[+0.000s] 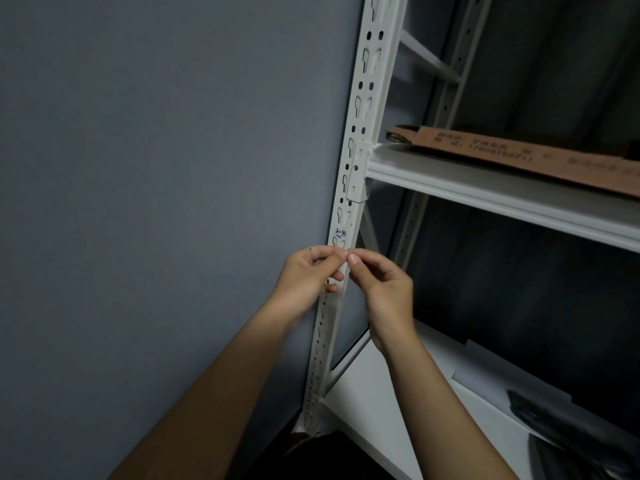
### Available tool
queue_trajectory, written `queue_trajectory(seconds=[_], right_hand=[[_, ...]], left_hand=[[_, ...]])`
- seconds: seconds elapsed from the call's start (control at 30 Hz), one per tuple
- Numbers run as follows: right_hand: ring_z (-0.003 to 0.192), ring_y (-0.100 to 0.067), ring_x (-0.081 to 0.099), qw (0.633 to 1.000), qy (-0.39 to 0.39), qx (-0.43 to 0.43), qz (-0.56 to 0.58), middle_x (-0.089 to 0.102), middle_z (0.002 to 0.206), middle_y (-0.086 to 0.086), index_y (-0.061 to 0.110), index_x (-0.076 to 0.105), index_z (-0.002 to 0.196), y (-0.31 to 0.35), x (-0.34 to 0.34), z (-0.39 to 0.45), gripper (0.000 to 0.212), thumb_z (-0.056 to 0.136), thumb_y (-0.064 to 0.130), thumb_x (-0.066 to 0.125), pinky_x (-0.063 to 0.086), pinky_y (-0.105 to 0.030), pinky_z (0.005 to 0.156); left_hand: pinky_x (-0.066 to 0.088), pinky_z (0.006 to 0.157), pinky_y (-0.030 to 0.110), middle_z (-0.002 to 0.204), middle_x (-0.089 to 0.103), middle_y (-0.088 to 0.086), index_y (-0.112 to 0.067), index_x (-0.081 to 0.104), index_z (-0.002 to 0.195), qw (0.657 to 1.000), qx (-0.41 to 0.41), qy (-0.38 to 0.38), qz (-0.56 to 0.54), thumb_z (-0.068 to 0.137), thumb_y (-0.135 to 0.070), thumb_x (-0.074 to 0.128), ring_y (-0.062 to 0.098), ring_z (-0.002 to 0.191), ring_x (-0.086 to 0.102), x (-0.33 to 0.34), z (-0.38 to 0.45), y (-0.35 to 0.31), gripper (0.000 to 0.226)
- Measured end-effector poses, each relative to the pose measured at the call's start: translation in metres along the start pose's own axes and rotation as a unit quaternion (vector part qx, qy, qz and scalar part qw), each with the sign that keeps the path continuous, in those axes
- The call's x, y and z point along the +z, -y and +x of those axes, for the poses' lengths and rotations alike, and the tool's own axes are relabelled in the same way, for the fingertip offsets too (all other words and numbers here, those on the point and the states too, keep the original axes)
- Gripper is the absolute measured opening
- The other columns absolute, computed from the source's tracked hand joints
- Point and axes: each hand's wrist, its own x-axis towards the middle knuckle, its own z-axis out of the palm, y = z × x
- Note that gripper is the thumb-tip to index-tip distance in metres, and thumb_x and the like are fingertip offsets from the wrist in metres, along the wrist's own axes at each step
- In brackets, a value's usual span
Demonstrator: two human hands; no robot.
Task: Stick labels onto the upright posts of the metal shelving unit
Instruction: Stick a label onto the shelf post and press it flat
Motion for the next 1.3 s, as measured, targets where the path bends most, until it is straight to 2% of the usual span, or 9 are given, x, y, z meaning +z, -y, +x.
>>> queue_trajectory(seconds=[0.13, 0.4, 0.53, 0.7, 0.77, 0.87, 1.03, 1.2, 1.3], right_hand=[[0.087, -0.015, 0.066, 0.996, 0.016, 0.046, 0.070, 0.071, 0.086, -0.003, 0.015, 0.071, 0.089, 0.000, -0.002, -0.001, 0.016, 0.082, 0.001, 0.069, 0.055, -0.024, 0.081], [0.083, 0.001, 0.061, 0.966, 0.014, -0.160, -0.201, 0.065, 0.086, 0.010, 0.019, 0.069, 0.084, -0.002, -0.007, 0.008, 0.019, 0.088, 0.001, 0.064, 0.045, -0.009, 0.074], [0.083, -0.012, 0.058, 0.952, -0.014, -0.154, -0.264, 0.055, 0.086, 0.007, 0.017, 0.055, 0.085, -0.026, -0.001, 0.019, 0.018, 0.094, 0.003, 0.050, 0.051, -0.033, 0.076], [0.083, -0.006, 0.061, 0.976, -0.080, -0.039, -0.197, 0.064, 0.085, 0.007, 0.018, 0.063, 0.089, -0.053, -0.002, 0.037, 0.011, 0.094, 0.012, 0.056, 0.054, -0.036, 0.084], [0.088, -0.008, 0.062, 0.980, -0.100, -0.018, -0.169, 0.065, 0.087, 0.009, 0.026, 0.064, 0.086, -0.061, -0.001, 0.047, 0.014, 0.093, 0.015, 0.059, 0.054, -0.034, 0.087], [0.091, -0.005, 0.062, 0.983, -0.115, -0.007, -0.141, 0.067, 0.090, 0.011, 0.030, 0.065, 0.086, -0.072, 0.002, 0.065, 0.015, 0.092, 0.016, 0.062, 0.052, -0.026, 0.087], [0.088, 0.000, 0.062, 0.980, -0.169, -0.043, -0.099, 0.068, 0.096, 0.003, 0.030, 0.066, 0.085, -0.079, 0.007, 0.097, 0.015, 0.091, 0.016, 0.063, 0.047, -0.012, 0.078], [0.073, 0.009, 0.065, 0.987, -0.154, -0.036, -0.006, 0.069, 0.074, 0.015, 0.010, 0.066, 0.099, -0.079, 0.016, 0.104, 0.009, 0.093, 0.010, 0.061, 0.047, -0.007, 0.063], [0.080, 0.005, 0.067, 0.991, -0.129, -0.025, 0.037, 0.070, 0.085, 0.010, 0.006, 0.063, 0.107, -0.084, 0.016, 0.101, 0.017, 0.090, 0.005, 0.062, 0.050, -0.008, 0.068]], left_hand=[[0.048, 0.054, 0.015, 0.058, 0.060, -0.012, -0.017, 0.065, 0.083, 0.999, -0.013, 0.043, -0.014, 0.092, -0.011, 0.055, 0.001, 0.057, 0.055, -0.004, -0.001, -0.001, 0.015], [0.047, 0.052, 0.012, 0.065, 0.066, -0.010, -0.017, 0.070, 0.081, 0.999, -0.035, 0.032, -0.008, 0.087, -0.015, 0.065, -0.001, 0.054, 0.056, -0.009, 0.004, 0.000, 0.007], [0.046, 0.052, 0.011, 0.068, 0.068, -0.009, -0.018, 0.071, 0.081, 1.000, -0.007, -0.021, 0.021, 0.085, -0.017, 0.068, -0.003, 0.053, 0.055, 0.000, 0.012, 0.009, 0.004], [0.054, 0.069, 0.026, 0.078, 0.068, -0.013, -0.029, 0.067, 0.077, 0.987, 0.046, -0.126, 0.093, 0.086, -0.023, 0.066, 0.001, 0.075, 0.062, 0.000, 0.043, 0.036, 0.012], [0.052, 0.068, 0.020, 0.080, 0.068, -0.011, -0.025, 0.066, 0.082, 0.982, 0.063, -0.146, 0.103, 0.089, -0.022, 0.063, 0.003, 0.074, 0.062, 0.002, 0.055, 0.047, 0.008], [0.047, 0.067, 0.006, 0.088, 0.069, -0.006, -0.021, 0.065, 0.091, 0.973, 0.093, -0.178, 0.112, 0.091, -0.018, 0.061, 0.003, 0.082, 0.064, 0.006, 0.076, 0.062, 0.005], [0.051, 0.087, 0.018, 0.109, 0.067, 0.000, -0.012, 0.065, 0.110, 0.957, 0.158, -0.201, 0.137, 0.092, -0.013, 0.059, 0.007, 0.098, 0.063, 0.013, 0.108, 0.081, 0.020], [0.052, 0.092, 0.029, 0.115, 0.063, 0.001, -0.011, 0.064, 0.115, 0.948, 0.193, -0.216, 0.131, 0.092, -0.011, 0.059, 0.010, 0.104, 0.061, 0.022, 0.120, 0.095, 0.024], [0.053, 0.087, 0.026, 0.108, 0.065, -0.002, -0.012, 0.066, 0.109, 0.942, 0.213, -0.234, 0.114, 0.090, -0.011, 0.061, 0.007, 0.099, 0.062, 0.025, 0.121, 0.099, 0.020]])
